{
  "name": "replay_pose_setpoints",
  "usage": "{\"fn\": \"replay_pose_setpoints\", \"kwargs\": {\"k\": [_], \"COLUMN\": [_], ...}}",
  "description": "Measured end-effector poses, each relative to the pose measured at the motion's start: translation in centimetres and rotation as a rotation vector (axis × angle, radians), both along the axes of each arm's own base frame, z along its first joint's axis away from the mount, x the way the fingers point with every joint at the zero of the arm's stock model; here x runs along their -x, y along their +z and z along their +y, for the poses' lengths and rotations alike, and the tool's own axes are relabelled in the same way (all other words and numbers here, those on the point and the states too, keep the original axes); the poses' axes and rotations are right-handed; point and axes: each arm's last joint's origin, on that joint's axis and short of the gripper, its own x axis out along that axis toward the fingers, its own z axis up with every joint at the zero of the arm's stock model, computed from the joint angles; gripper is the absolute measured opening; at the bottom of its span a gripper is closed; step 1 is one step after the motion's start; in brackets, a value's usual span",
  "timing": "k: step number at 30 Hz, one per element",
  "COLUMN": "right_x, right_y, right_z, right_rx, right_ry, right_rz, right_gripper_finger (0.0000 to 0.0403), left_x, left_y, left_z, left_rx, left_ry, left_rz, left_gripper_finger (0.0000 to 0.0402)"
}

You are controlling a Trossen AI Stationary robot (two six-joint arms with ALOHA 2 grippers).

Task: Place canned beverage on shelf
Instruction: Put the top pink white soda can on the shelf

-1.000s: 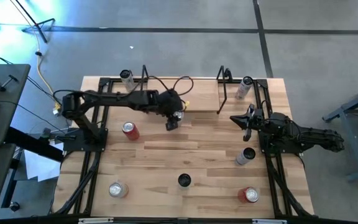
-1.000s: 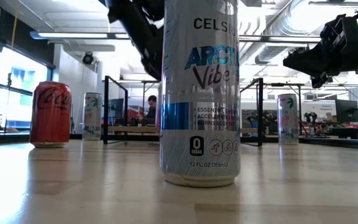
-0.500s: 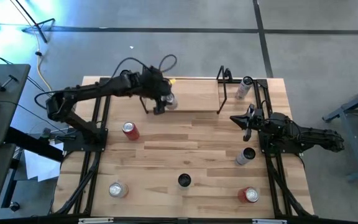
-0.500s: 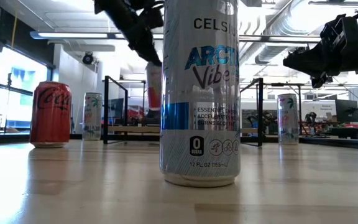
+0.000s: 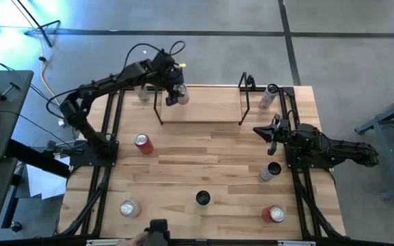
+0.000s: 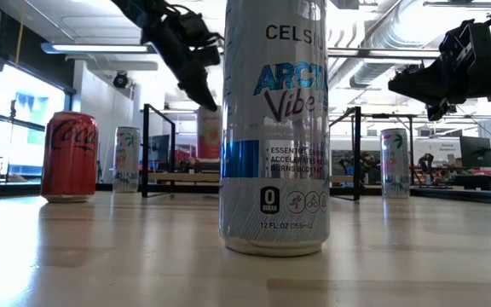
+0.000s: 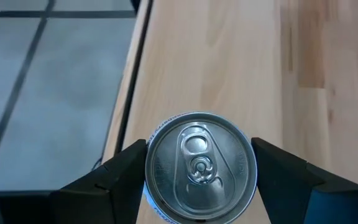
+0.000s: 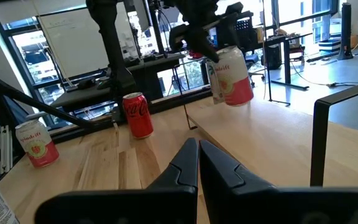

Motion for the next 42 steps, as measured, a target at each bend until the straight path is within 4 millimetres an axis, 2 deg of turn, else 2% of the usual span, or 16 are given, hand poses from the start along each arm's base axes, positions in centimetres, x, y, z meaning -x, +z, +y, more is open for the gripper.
{"fn": "replay_pose_setpoints", "kwargs": {"k": [8, 15, 22, 27, 32, 38, 42], "right_x": [0.0, 0.0, 0.0, 0.0, 0.0, 0.0, 0.0], "right_y": [0.0, 0.0, 0.0, 0.0, 0.0, 0.0, 0.0], "right_z": [0.0, 0.0, 0.0, 0.0, 0.0, 0.0, 0.0], "right_rx": [0.0, 0.0, 0.0, 0.0, 0.0, 0.0, 0.0], "right_ry": [0.0, 0.0, 0.0, 0.0, 0.0, 0.0, 0.0], "right_rz": [0.0, 0.0, 0.0, 0.0, 0.0, 0.0, 0.0], "right_gripper_finger": [0.0, 0.0, 0.0, 0.0, 0.0, 0.0, 0.0], "left_x": [-0.5, 0.1, 1.1, 1.7, 2.1, 2.6, 2.5], "left_y": [-1.7, -1.7, -1.7, -1.1, 0.4, -0.2, -1.6], "left_z": [2.0, 2.7, 3.8, 4.4, 5.2, 5.9, 6.1], "left_rx": [0.034, -0.017, -0.042, -0.047, -0.032, 0.026, 0.077], "left_ry": [0.01, -0.042, -0.019, -0.014, -0.036, -0.014, -0.011], "left_rz": [0.08, 0.111, 0.129, 0.14, 0.043, 0.043, 0.086], "left_gripper_finger": [0.0237, 0.0237, 0.0237, 0.0237, 0.0237, 0.0237, 0.0237]}}
